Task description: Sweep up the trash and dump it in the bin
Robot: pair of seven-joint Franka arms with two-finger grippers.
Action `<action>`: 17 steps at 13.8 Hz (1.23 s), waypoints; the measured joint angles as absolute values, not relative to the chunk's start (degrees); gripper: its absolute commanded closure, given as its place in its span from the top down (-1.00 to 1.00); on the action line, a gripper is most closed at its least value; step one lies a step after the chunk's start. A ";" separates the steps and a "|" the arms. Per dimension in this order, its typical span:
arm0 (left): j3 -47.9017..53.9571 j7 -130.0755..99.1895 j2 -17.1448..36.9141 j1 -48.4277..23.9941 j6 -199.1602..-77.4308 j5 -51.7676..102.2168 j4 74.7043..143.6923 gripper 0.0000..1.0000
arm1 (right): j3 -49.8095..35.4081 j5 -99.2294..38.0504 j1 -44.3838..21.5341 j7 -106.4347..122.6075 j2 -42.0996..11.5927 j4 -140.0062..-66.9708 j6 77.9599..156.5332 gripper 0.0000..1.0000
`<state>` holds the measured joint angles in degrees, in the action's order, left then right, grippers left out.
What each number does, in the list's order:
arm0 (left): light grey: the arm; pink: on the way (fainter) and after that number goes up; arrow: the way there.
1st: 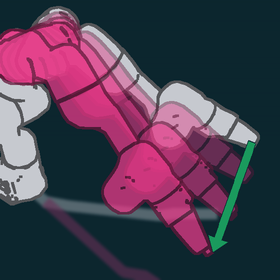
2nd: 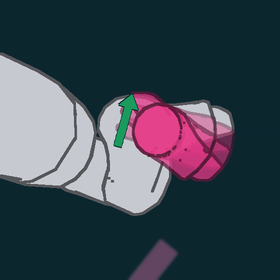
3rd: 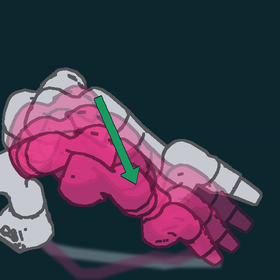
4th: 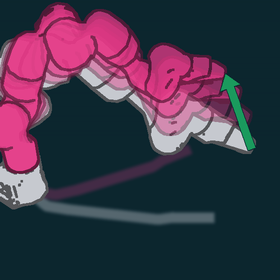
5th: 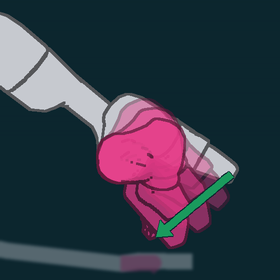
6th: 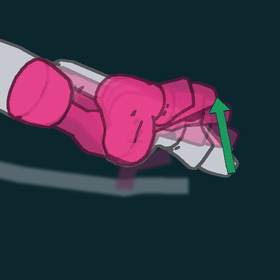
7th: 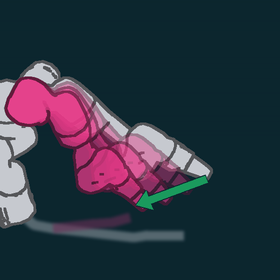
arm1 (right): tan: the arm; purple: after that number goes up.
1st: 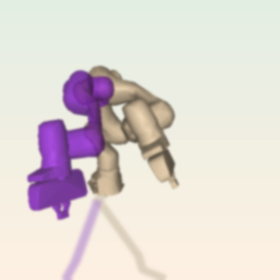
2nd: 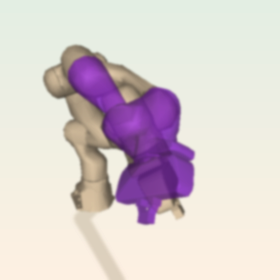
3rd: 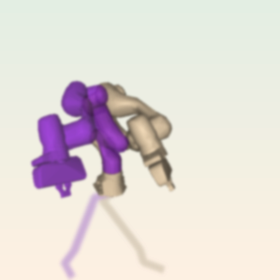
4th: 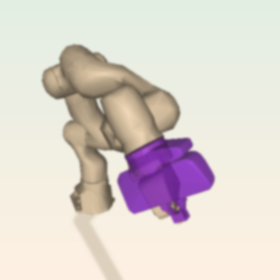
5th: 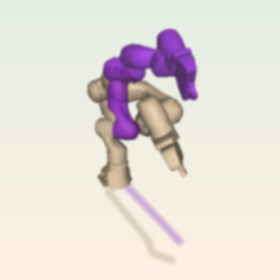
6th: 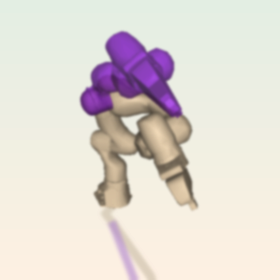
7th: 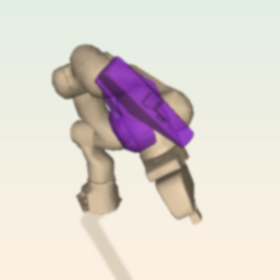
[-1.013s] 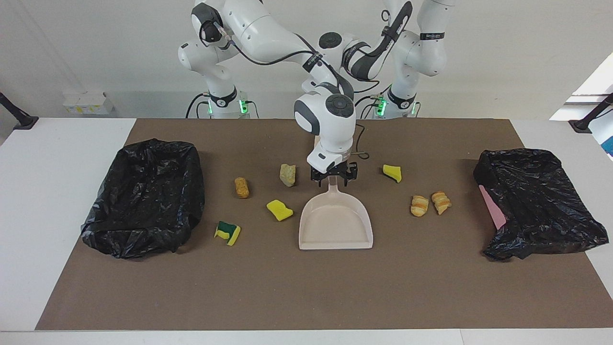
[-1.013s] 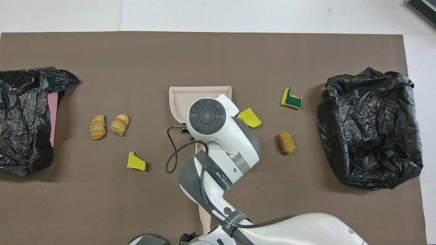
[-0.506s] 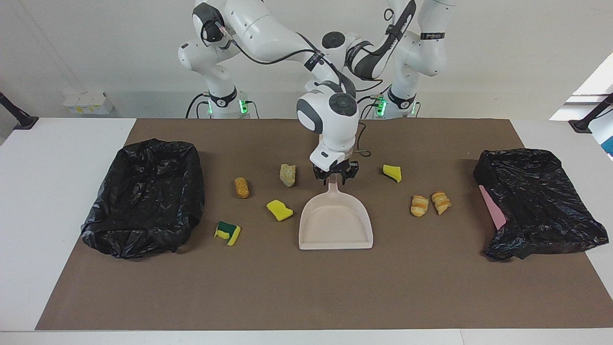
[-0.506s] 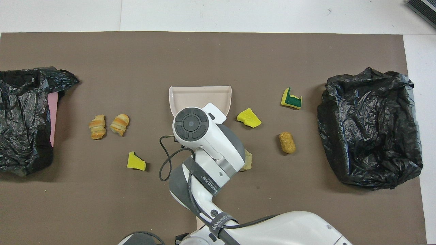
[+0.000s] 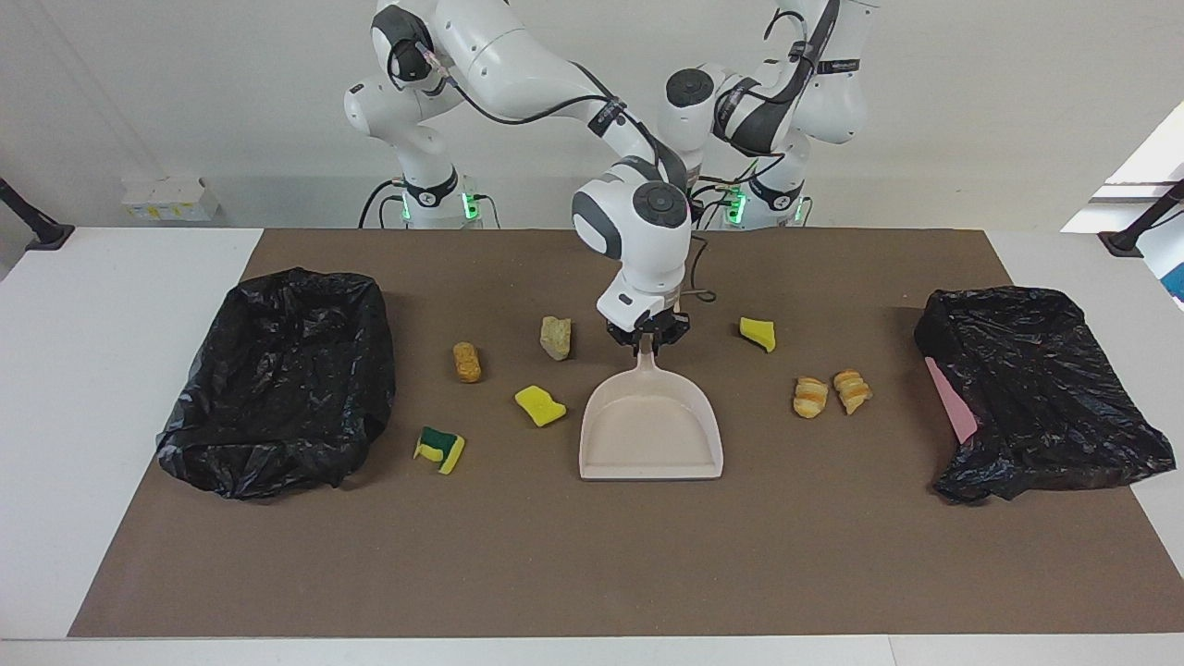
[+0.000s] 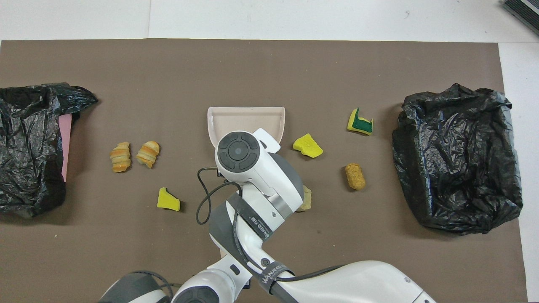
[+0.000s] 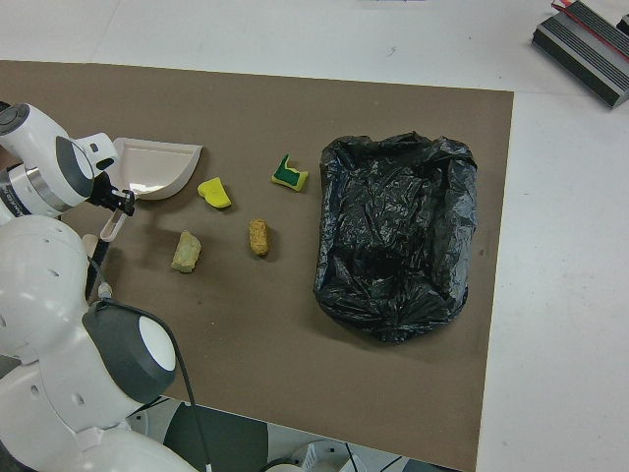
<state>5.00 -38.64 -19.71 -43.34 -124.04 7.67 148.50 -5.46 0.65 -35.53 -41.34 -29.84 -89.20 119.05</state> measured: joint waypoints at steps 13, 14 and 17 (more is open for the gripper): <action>4.76 -23.14 -22.34 -14.26 -119.19 -0.95 145.13 -1.00 | -5.20 1.63 -28.37 13.54 -22.75 -89.87 109.00 -1.00; 4.76 -21.55 -21.18 -12.00 -119.52 -1.30 143.92 -1.00 | -5.20 2.35 -28.20 19.56 -22.61 -90.33 109.00 -1.00; 4.75 -13.58 -18.32 -4.92 -120.87 -1.54 141.94 -1.00 | -5.19 4.46 -27.79 27.73 -22.57 -91.56 109.00 -1.00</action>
